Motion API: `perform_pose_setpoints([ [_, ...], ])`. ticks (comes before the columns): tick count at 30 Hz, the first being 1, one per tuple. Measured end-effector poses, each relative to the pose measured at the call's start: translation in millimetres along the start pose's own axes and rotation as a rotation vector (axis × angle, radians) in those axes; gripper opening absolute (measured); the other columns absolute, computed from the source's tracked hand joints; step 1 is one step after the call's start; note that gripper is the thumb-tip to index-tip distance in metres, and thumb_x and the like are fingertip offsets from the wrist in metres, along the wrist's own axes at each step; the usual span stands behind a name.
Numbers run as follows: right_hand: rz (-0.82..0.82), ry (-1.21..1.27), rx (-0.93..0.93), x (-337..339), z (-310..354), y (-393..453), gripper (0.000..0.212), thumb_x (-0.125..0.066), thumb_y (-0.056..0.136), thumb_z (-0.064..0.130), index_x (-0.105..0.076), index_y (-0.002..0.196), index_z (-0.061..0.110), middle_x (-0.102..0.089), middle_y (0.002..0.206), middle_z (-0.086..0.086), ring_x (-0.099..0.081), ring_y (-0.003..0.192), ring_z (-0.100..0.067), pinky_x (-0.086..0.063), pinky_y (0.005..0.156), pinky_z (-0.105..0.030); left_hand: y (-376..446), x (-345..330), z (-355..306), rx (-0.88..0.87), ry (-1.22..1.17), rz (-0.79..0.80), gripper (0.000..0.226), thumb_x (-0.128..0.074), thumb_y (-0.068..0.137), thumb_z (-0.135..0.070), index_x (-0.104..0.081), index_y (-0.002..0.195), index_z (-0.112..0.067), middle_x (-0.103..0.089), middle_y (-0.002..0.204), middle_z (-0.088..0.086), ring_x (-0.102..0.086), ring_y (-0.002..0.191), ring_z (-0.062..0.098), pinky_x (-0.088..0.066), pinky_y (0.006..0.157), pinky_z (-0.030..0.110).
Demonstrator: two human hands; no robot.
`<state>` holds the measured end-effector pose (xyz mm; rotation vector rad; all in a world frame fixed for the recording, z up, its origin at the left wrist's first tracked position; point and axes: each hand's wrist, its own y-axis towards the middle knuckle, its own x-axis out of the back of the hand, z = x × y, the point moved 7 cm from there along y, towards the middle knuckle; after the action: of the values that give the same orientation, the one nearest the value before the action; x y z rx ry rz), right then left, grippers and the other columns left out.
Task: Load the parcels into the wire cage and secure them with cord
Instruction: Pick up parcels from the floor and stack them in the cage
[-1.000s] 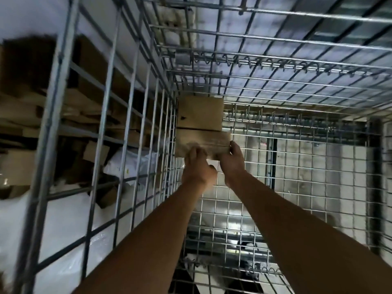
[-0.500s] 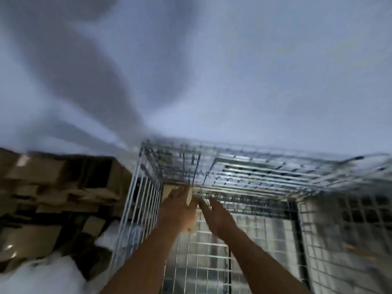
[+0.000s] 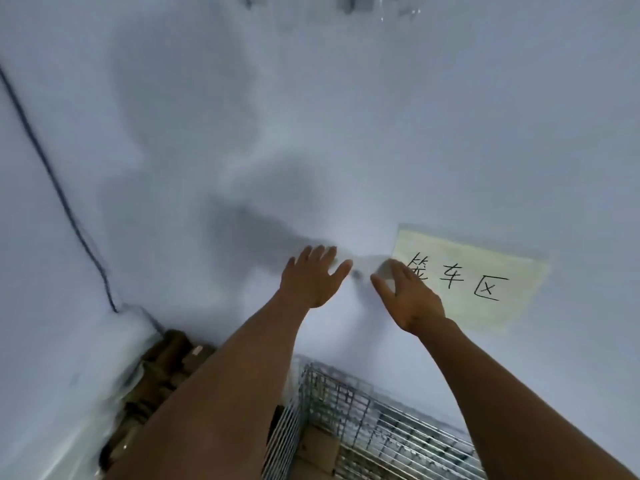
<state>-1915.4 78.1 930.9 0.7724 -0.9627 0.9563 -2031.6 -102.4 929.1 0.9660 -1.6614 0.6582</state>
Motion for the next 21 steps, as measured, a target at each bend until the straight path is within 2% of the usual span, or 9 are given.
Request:
perform_pose_setpoints([
  [2,0.021,-0.025,0.081,-0.5,35.0,-1.9,0.089,-0.014,0.090,0.082,-0.017,0.161,0.028,-0.016,0.168,0.010,-0.020,0.154,-0.013,-0.030,0.117,-0.042,-22.8,26.6,25.9,0.061,-0.008,-0.014,0.089,0.002,0.086,-0.081,-0.008,0.162,-0.036,-0.006,0.172,-0.007,-0.002,0.158,0.020,-0.006,0.126,0.051],
  [6,0.106,-0.012,0.199,-26.9,115.4,-8.5,0.090,-0.017,0.092,0.079,-0.014,0.161,0.022,-0.013,0.170,0.003,-0.018,0.155,-0.019,-0.025,0.121,-0.045,-90.6,74.6,109.2,0.211,-0.001,-0.092,0.091,0.004,0.086,-0.083,-0.007,0.162,-0.036,-0.007,0.171,-0.007,-0.002,0.158,0.019,-0.005,0.126,0.051],
  [10,0.197,0.029,0.365,-72.7,239.4,-28.0,0.091,-0.020,0.094,0.077,-0.014,0.161,0.015,-0.013,0.170,-0.002,-0.014,0.156,-0.019,-0.021,0.124,-0.047,-195.8,110.7,226.9,0.469,-0.007,-0.134,0.084,-0.001,0.091,-0.079,-0.007,0.163,-0.036,-0.006,0.171,-0.009,-0.001,0.158,0.017,-0.005,0.127,0.050],
  [15,0.348,0.039,0.658,-146.9,443.9,-99.1,0.092,-0.016,0.093,0.078,-0.007,0.163,0.017,-0.006,0.171,0.001,-0.007,0.157,-0.016,-0.017,0.124,-0.047,-381.8,150.5,386.5,0.815,-0.086,-0.242,0.084,-0.002,0.091,-0.079,-0.008,0.162,-0.036,-0.008,0.171,-0.007,-0.003,0.158,0.017,-0.008,0.127,0.048],
  [18,0.422,0.053,0.821,-202.8,569.4,-170.5,0.094,-0.015,0.092,0.079,-0.008,0.162,0.017,-0.005,0.171,0.001,-0.007,0.156,-0.015,-0.014,0.124,-0.045,-523.8,166.8,475.3,1.039,-0.095,-0.318,0.085,-0.004,0.090,-0.080,-0.011,0.162,-0.035,-0.011,0.171,-0.006,-0.005,0.158,0.018,-0.009,0.127,0.049],
  [21,0.532,0.078,0.969,-271.0,685.0,-273.3,0.090,-0.023,0.095,0.075,-0.013,0.162,0.015,-0.009,0.170,-0.001,-0.009,0.156,-0.015,-0.011,0.126,-0.042,-676.9,167.0,550.1,1.269,-0.113,-0.368,0.085,-0.007,0.092,-0.079,-0.013,0.163,-0.034,-0.013,0.171,-0.004,-0.007,0.158,0.020,-0.011,0.126,0.050],
])
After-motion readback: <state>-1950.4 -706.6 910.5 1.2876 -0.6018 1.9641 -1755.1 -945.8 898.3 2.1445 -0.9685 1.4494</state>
